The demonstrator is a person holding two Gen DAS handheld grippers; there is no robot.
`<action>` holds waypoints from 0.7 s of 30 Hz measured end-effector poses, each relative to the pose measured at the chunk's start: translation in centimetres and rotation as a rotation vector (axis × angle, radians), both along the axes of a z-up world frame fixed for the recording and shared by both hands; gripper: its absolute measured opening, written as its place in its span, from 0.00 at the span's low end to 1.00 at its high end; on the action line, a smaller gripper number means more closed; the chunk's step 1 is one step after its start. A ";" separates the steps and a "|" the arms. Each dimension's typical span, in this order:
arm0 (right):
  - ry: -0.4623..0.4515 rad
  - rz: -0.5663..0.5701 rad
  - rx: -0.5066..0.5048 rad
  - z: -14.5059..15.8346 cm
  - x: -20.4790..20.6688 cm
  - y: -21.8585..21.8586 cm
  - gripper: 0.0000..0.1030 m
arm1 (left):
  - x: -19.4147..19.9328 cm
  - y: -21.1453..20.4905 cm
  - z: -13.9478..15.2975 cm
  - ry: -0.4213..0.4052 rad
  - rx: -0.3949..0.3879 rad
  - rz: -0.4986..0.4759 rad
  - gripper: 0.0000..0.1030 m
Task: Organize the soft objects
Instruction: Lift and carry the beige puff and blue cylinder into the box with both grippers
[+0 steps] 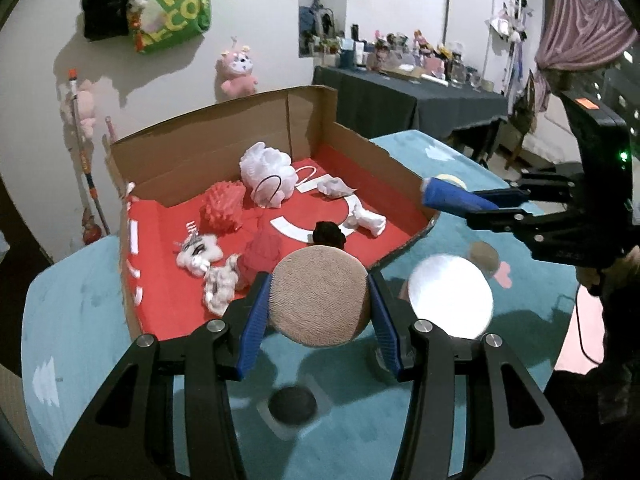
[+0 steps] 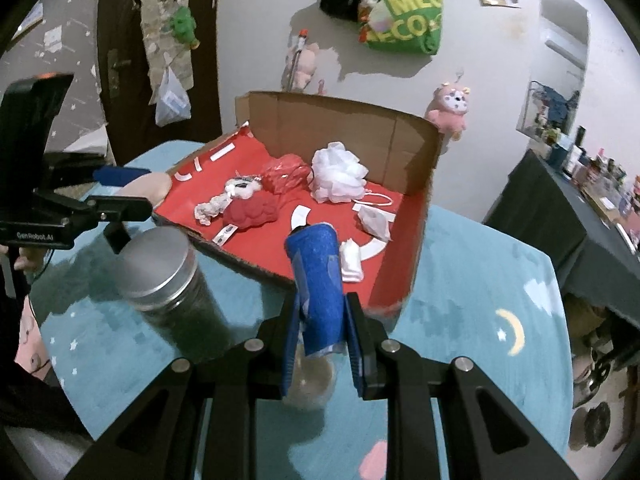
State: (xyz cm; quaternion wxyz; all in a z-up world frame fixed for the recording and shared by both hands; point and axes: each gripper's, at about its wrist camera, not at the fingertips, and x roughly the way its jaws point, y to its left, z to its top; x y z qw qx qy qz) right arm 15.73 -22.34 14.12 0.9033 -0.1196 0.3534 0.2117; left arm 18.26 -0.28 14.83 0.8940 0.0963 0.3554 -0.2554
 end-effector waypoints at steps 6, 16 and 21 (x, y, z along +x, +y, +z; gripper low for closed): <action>0.054 0.040 -0.050 0.4 4.4 1.4 0.23 | 4.7 -1.9 0.2 0.056 0.054 -0.050 0.45; 0.252 0.050 -0.105 -1.5 13.9 3.9 0.23 | 12.9 -5.2 -2.3 0.195 0.106 -0.151 0.45; 0.341 0.042 -0.124 -3.1 17.4 4.7 0.23 | 15.5 -5.9 -4.3 0.236 0.148 -0.172 0.45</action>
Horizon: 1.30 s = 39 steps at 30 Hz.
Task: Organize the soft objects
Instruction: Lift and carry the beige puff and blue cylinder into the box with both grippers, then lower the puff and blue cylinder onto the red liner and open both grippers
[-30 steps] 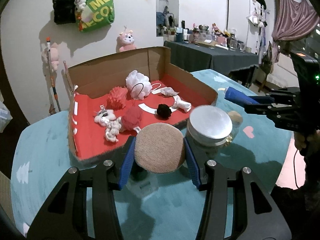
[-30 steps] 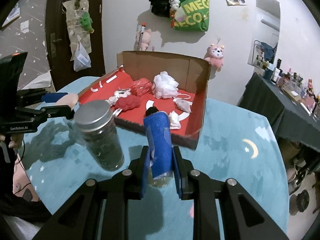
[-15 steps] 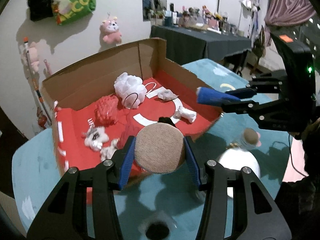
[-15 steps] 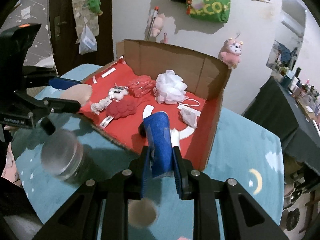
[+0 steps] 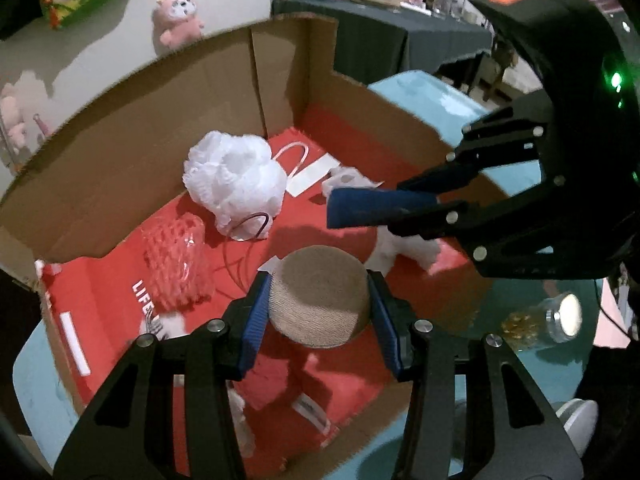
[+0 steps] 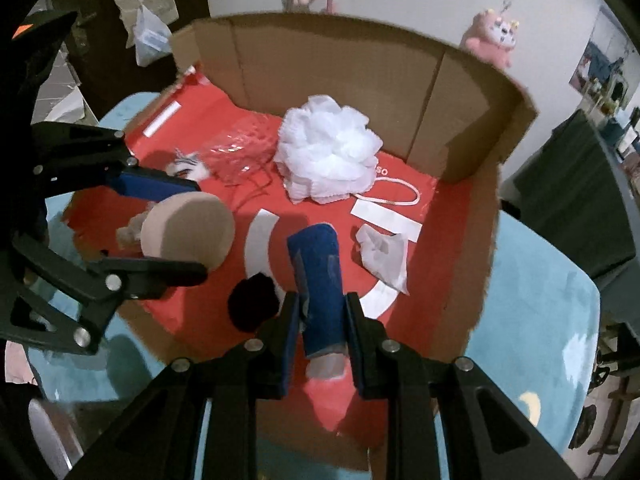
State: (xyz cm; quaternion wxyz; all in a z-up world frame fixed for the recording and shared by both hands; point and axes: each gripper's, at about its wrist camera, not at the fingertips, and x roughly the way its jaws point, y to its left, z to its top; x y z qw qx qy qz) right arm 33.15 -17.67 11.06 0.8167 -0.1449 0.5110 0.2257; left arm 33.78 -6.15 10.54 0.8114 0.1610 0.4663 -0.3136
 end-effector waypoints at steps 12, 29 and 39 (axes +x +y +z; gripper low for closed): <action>0.124 -0.031 -0.051 -3.0 4.4 0.9 0.23 | 3.2 -0.6 -3.2 0.051 0.056 -0.030 0.45; 0.181 -0.057 -0.050 -3.7 5.8 0.7 0.24 | 5.4 -2.1 -5.2 0.071 0.101 -0.022 0.45; 0.194 -0.067 -0.044 -4.8 6.1 -0.1 0.24 | 6.0 -1.6 -5.9 0.072 0.112 -0.005 0.47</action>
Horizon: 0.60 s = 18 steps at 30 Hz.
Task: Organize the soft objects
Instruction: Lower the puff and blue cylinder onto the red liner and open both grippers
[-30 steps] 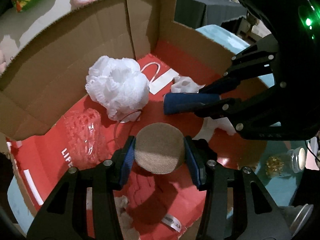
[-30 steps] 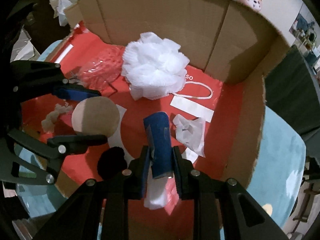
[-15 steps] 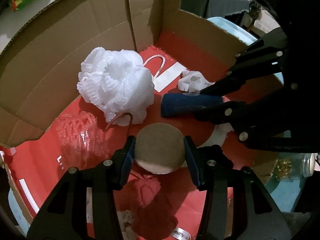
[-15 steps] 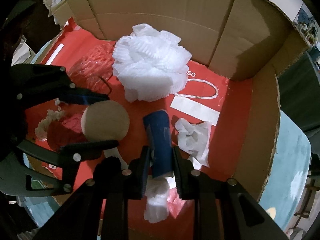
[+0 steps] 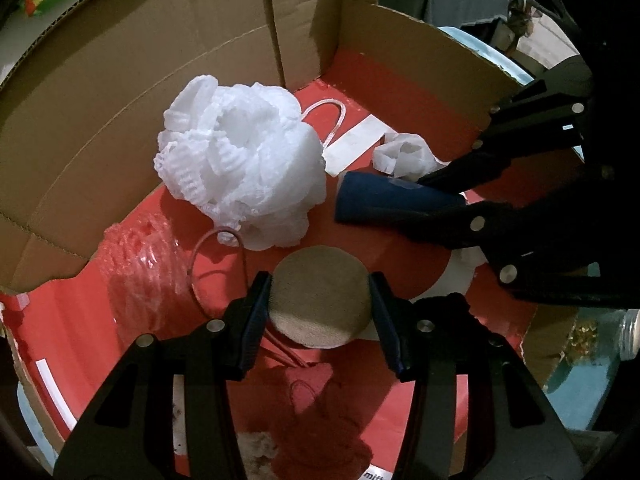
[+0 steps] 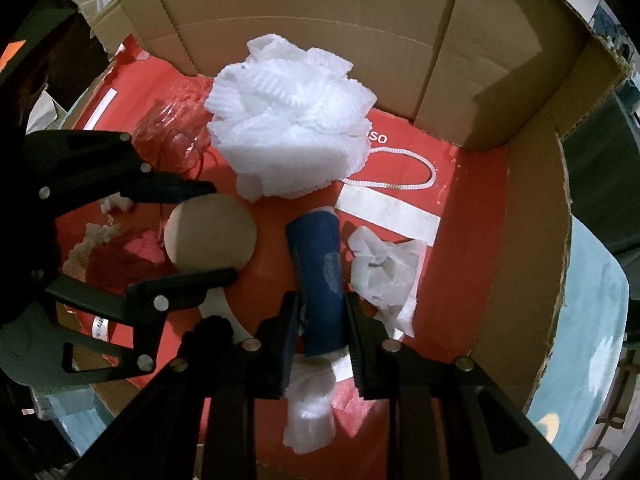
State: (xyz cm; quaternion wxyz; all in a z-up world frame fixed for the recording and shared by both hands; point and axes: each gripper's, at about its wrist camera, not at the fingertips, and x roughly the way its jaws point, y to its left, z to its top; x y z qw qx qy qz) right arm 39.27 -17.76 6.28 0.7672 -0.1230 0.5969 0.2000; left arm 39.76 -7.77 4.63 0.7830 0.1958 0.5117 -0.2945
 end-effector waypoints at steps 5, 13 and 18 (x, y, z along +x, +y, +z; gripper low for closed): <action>0.004 -0.002 -0.001 -0.4 0.1 0.0 0.24 | -0.1 0.1 0.0 -0.004 0.002 0.000 0.47; 0.004 -0.003 -0.004 -0.7 -0.1 0.1 0.27 | -0.6 0.5 0.2 0.004 0.000 0.007 0.54; -0.003 -0.002 -0.011 -0.7 -0.2 0.1 0.35 | -0.7 0.7 0.4 0.001 -0.010 0.010 0.58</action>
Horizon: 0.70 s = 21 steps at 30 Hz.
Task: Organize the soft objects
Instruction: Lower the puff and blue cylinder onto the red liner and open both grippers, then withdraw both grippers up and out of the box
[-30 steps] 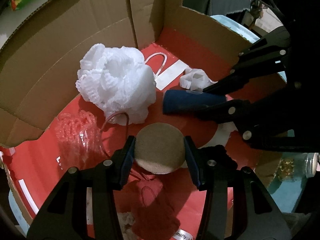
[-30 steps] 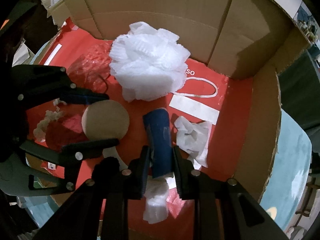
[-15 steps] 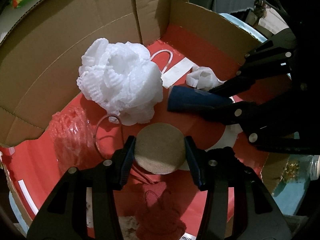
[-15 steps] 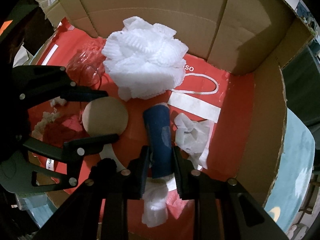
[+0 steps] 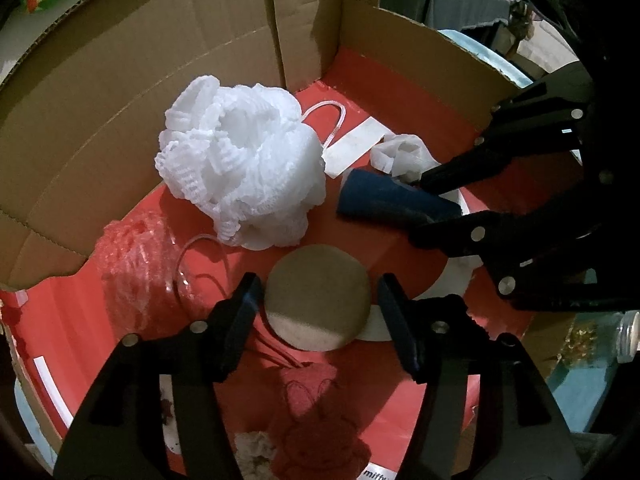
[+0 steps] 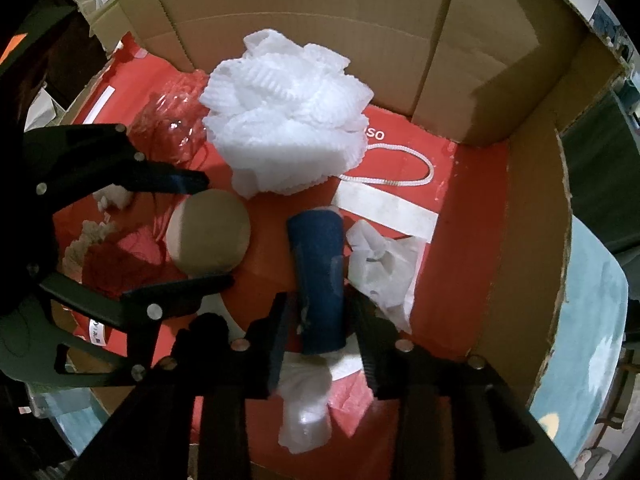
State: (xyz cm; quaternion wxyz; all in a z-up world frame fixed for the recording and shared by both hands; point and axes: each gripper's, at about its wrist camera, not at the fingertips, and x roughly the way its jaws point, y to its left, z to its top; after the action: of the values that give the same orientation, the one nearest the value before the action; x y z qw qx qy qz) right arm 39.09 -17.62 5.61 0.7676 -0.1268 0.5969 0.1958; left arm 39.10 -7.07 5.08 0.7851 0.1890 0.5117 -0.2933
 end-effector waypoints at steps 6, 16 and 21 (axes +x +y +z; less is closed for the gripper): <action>-0.026 0.004 0.001 1.0 -0.4 0.0 0.43 | -0.3 0.8 1.2 -0.011 -0.023 0.026 0.62; -0.131 -0.021 0.047 5.2 -4.0 -0.6 0.72 | -3.5 3.8 5.6 -0.080 -0.112 0.153 0.76; -0.188 -0.064 0.098 7.6 -5.9 -1.4 0.89 | -6.0 5.4 7.3 -0.099 -0.164 0.227 0.76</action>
State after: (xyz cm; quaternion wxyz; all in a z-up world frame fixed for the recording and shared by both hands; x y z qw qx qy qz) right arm 33.20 -18.97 13.22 0.8314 -0.0880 0.5156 0.1875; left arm 33.12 -1.67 12.38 0.8504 0.0792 0.4646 -0.2338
